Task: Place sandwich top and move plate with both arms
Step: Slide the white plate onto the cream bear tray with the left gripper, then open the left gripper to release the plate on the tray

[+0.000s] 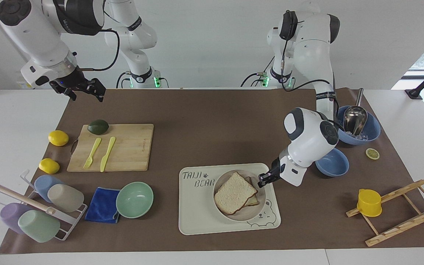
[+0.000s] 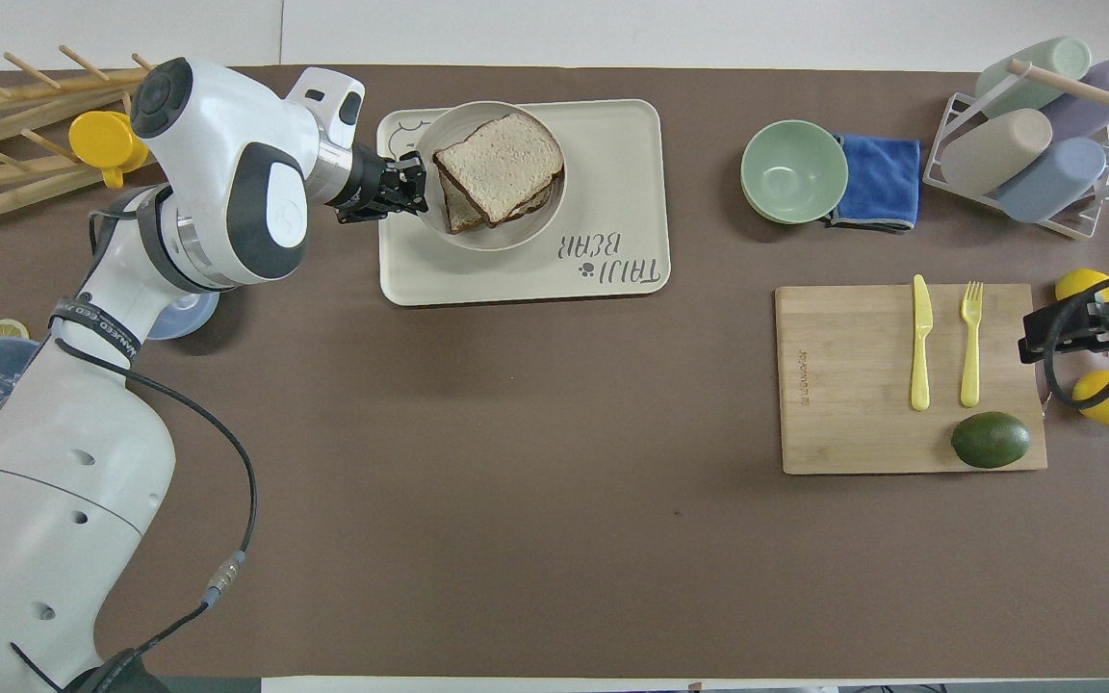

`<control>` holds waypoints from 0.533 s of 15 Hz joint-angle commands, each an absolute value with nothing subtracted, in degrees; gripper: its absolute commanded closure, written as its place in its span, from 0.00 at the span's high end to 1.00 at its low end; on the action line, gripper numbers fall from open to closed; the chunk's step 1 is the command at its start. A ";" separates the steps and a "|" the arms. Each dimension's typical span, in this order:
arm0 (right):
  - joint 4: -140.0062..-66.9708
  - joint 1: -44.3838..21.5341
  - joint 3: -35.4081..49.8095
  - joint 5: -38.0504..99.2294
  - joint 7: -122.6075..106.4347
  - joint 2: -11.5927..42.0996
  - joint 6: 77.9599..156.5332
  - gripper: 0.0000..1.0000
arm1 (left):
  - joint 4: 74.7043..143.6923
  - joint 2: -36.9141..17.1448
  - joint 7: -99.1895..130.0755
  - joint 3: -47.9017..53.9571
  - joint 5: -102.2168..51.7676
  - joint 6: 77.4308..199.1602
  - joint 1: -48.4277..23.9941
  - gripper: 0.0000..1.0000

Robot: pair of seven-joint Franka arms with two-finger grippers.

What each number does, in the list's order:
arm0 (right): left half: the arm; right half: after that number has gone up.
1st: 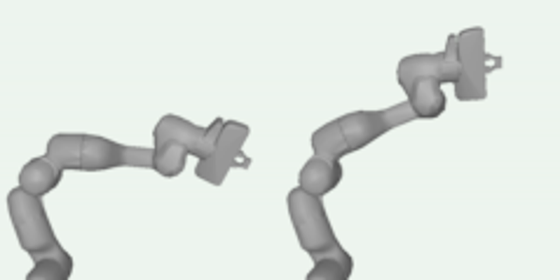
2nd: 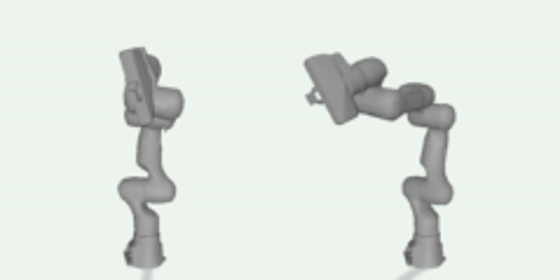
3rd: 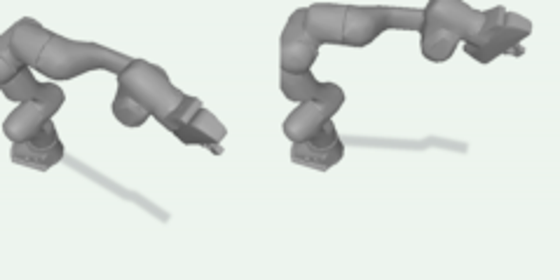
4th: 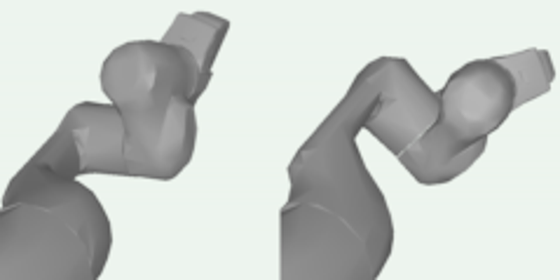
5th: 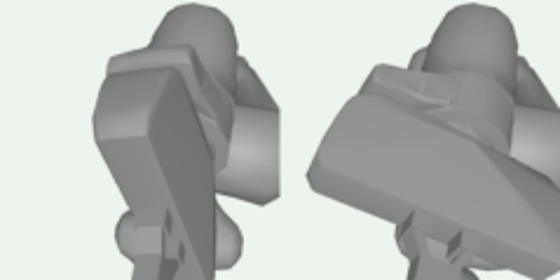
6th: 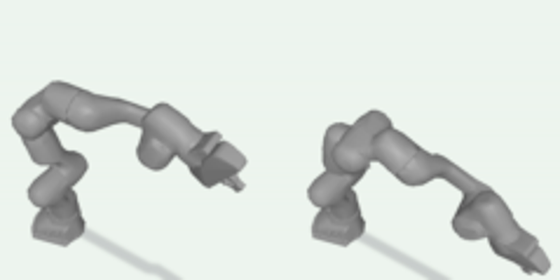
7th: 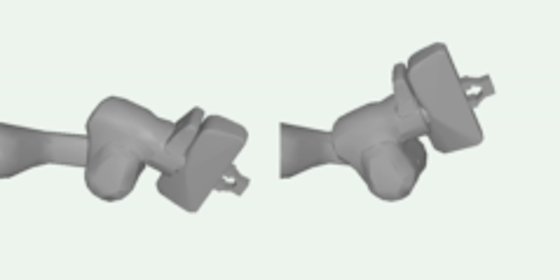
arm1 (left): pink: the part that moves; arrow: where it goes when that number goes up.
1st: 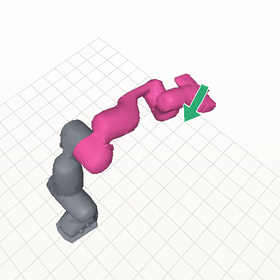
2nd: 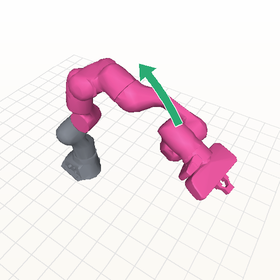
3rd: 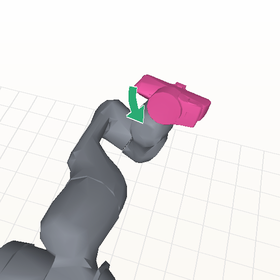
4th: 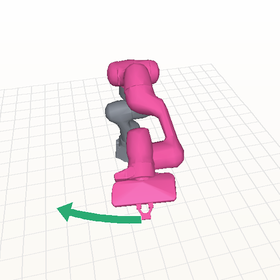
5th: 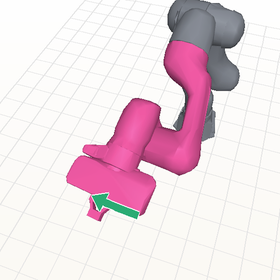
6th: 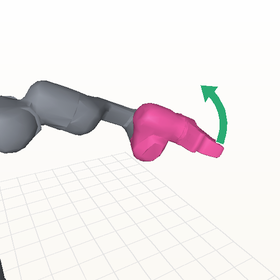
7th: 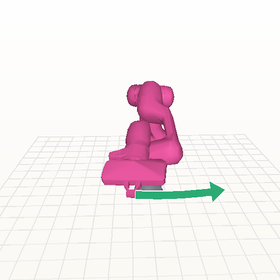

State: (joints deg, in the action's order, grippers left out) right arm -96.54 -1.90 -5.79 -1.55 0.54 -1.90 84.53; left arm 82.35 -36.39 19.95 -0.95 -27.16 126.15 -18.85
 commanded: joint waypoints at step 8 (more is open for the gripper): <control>-97.38 -1.32 -5.54 -0.26 0.88 -2.55 84.73 1.00 | 87.28 -35.33 22.41 -1.93 -26.54 133.77 -22.24 0.22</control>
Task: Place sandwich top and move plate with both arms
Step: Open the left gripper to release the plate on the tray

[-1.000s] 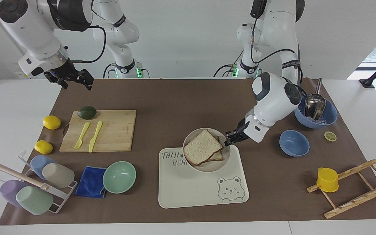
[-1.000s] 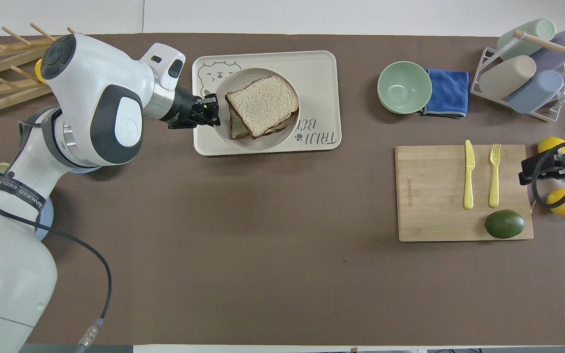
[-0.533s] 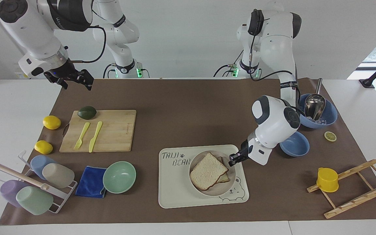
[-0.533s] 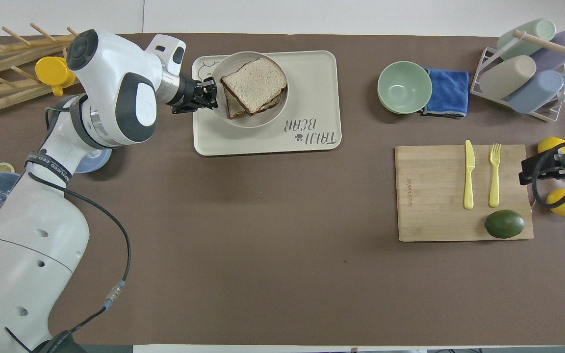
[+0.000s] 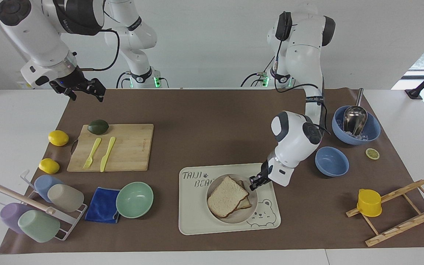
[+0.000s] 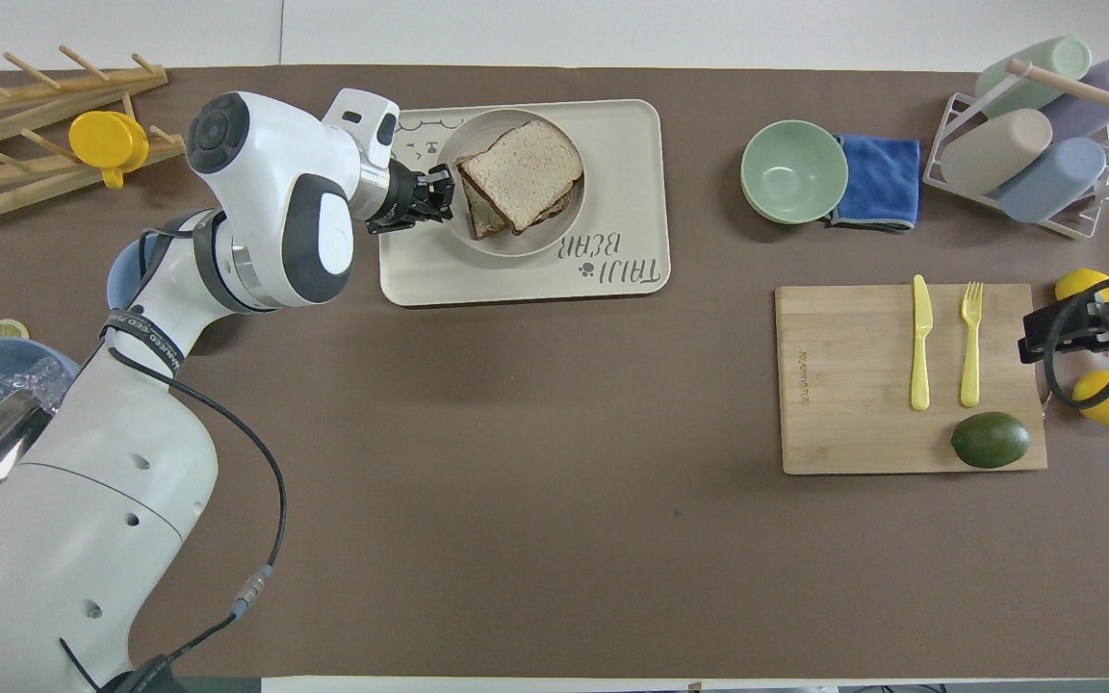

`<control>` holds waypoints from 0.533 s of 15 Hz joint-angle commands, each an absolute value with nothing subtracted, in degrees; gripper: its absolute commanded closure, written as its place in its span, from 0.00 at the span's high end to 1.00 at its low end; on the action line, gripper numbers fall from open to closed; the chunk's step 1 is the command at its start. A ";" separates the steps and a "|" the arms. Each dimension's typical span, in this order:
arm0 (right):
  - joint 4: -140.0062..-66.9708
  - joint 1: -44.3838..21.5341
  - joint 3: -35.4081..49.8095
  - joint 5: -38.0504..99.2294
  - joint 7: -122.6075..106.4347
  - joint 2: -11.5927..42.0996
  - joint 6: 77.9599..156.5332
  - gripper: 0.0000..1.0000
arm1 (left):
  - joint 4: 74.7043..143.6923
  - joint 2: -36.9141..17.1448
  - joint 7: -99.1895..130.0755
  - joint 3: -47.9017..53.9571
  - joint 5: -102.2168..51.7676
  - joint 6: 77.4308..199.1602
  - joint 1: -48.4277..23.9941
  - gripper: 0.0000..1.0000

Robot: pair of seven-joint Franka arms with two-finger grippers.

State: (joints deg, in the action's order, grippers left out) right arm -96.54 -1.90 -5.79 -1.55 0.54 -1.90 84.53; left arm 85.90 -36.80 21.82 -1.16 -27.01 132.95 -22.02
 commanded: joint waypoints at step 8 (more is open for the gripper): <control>-97.38 -1.32 -5.54 -0.26 0.88 -2.55 84.73 1.00 | 87.18 -28.41 22.59 -7.11 -25.58 124.04 -20.57 1.00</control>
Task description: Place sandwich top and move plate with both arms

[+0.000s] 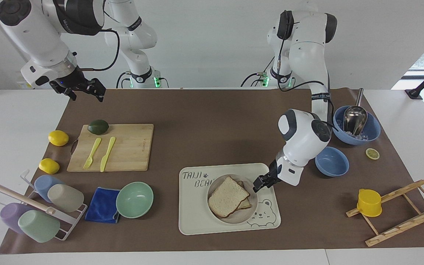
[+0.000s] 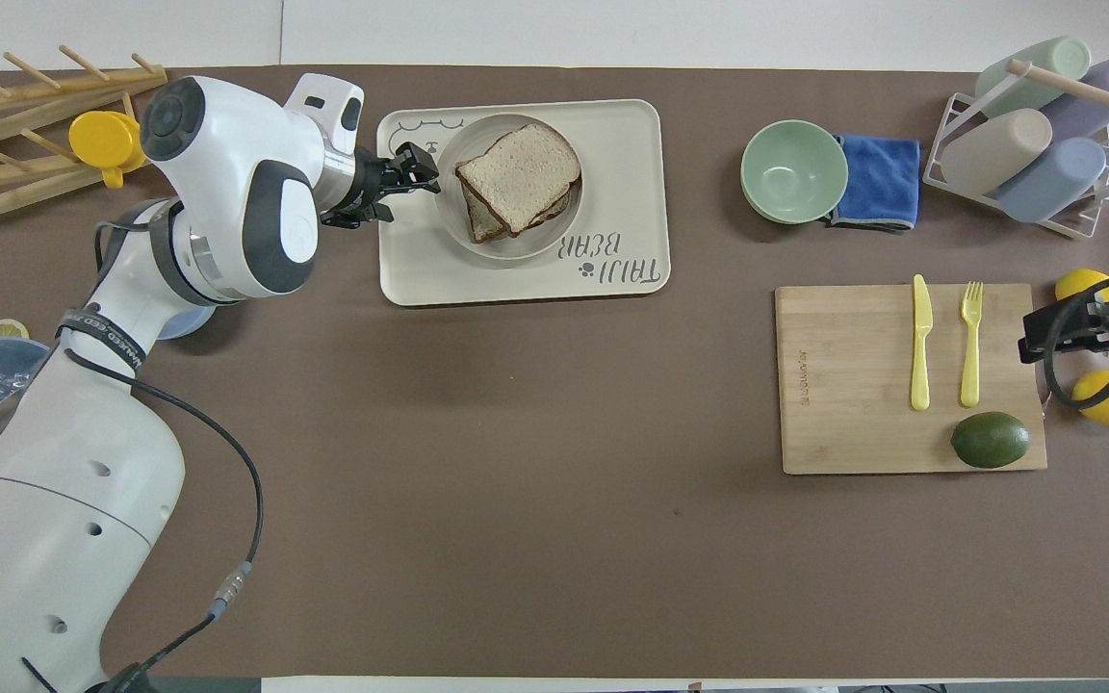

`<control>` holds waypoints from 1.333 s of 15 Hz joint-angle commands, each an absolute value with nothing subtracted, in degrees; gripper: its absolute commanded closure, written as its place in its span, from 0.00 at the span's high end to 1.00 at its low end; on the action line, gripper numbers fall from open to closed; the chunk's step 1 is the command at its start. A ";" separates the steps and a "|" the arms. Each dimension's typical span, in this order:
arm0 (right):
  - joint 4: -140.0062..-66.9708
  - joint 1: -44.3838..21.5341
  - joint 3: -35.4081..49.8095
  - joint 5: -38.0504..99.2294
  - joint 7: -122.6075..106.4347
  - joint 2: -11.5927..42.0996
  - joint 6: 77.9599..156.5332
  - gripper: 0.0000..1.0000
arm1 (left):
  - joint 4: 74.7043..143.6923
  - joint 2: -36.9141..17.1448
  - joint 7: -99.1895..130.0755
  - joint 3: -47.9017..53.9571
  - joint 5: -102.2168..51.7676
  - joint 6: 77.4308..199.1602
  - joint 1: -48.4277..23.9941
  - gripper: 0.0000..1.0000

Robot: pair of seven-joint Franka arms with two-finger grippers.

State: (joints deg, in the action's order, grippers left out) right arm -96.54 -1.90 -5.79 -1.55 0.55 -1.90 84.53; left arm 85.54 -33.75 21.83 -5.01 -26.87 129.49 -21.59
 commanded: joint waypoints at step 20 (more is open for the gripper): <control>-97.38 -1.32 -5.54 -0.26 0.88 -2.55 84.73 1.00 | 87.45 -2.03 10.84 -12.77 -1.41 86.42 -14.36 1.00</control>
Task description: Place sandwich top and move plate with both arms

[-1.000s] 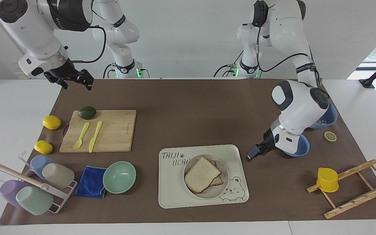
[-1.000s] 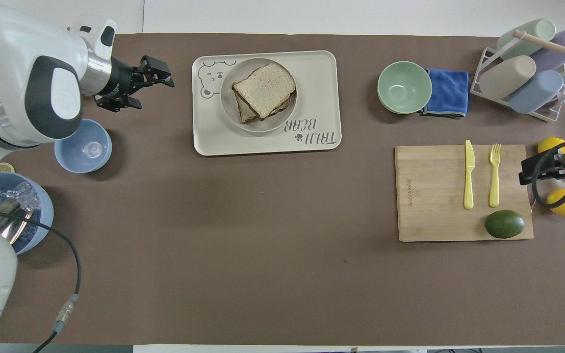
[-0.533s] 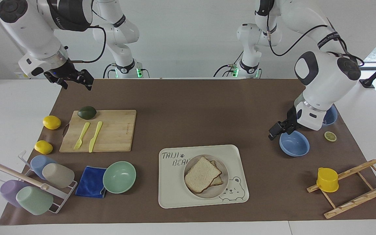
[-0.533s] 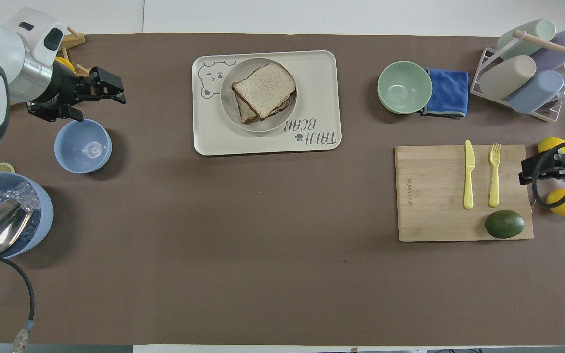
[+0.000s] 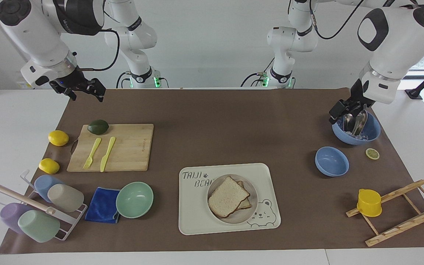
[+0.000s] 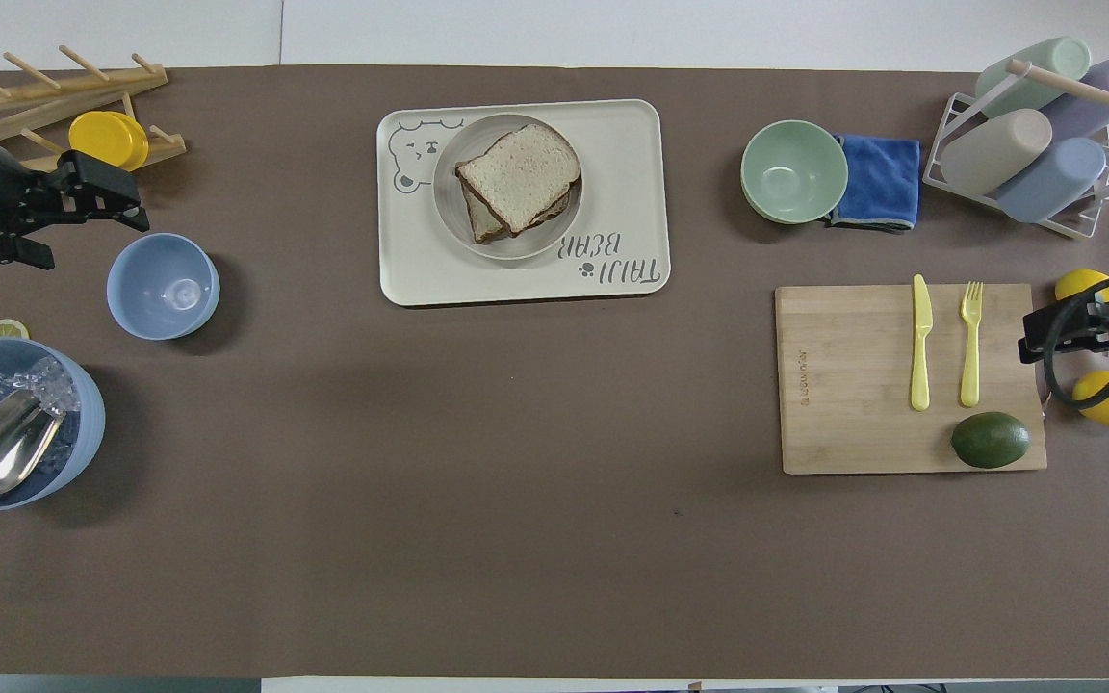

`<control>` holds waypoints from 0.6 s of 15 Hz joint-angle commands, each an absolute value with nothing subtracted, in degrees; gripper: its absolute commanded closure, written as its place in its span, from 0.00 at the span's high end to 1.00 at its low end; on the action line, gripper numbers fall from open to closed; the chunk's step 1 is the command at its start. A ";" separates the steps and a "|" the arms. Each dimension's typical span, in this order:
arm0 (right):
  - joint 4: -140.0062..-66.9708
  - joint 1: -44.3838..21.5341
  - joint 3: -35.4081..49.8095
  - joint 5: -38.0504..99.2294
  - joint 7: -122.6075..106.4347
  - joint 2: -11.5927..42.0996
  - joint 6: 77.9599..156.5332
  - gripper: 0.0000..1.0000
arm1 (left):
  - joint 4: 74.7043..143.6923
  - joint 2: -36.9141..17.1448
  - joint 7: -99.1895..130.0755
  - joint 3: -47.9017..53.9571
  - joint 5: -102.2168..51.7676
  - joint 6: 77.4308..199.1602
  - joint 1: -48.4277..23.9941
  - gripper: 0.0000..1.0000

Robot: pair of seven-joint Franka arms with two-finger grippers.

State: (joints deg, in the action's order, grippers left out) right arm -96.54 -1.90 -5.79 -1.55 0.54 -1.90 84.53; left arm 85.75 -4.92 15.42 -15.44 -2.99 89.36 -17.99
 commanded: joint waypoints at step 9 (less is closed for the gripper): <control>-97.38 -1.32 -5.54 -0.26 0.88 -2.55 84.73 1.00 | 102.13 8.53 4.66 2.82 -1.41 84.28 -3.41 1.00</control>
State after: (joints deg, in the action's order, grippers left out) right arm -96.54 -1.90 -5.79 -1.55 0.55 -1.90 84.53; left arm 96.67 4.67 5.67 2.79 -2.52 82.10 -1.95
